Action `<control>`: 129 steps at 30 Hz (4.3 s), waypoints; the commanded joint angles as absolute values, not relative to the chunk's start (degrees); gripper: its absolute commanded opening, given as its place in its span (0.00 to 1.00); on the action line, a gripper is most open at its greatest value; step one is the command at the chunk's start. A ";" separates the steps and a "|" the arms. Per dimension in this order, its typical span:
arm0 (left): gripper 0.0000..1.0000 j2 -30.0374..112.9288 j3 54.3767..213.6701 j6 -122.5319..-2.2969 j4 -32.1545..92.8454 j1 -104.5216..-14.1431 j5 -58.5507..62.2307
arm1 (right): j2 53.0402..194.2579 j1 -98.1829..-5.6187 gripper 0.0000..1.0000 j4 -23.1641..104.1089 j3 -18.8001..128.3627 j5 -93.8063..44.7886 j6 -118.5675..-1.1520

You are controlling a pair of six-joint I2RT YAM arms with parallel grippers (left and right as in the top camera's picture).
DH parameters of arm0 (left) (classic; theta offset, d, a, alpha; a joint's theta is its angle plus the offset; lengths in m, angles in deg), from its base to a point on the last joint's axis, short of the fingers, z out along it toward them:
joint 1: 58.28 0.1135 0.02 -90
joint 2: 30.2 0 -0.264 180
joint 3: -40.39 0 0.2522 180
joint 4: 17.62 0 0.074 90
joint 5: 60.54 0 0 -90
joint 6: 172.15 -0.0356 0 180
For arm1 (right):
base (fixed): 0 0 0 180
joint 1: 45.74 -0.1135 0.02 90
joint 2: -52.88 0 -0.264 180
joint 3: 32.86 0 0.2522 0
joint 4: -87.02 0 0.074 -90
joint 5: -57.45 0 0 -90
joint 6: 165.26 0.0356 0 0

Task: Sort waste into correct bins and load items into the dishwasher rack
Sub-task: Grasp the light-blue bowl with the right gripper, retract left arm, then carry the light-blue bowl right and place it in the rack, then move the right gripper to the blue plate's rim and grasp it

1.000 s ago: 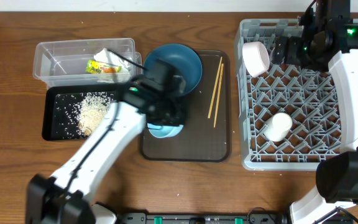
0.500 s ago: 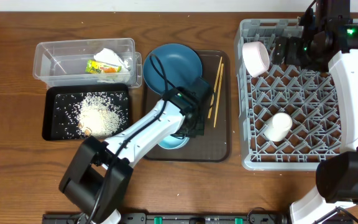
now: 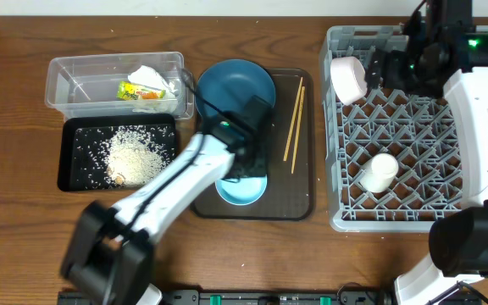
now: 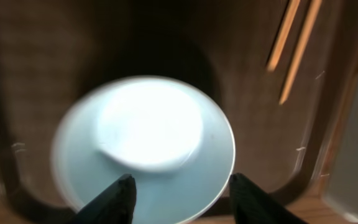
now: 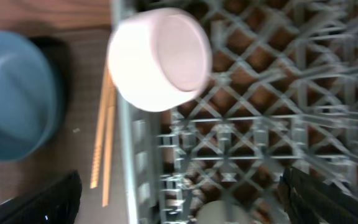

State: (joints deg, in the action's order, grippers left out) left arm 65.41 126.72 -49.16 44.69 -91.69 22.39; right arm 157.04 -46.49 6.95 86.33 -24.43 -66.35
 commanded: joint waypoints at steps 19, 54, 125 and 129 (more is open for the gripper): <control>0.71 42.16 129.39 -60.09 50.36 -67.34 23.35 | 156.18 -77.27 0.95 19.65 64.39 -20.26 -64.91; 0.89 42.90 128.25 -60.06 50.53 -67.34 23.54 | 152.23 -72.02 0.01 21.71 66.09 -24.63 -58.13; 0.89 42.90 128.25 -60.06 50.53 -67.34 23.54 | 167.75 -71.08 0.01 2.76 68.04 -102.61 -58.15; 0.89 42.90 128.25 -60.06 50.53 -67.34 23.54 | 167.75 -72.50 0.01 2.74 68.04 -102.51 -58.15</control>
State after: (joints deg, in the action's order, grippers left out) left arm 42.57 128.54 -59.72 50.20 -67.61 22.82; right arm 165.98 -70.93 2.95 68.50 -105.83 -57.91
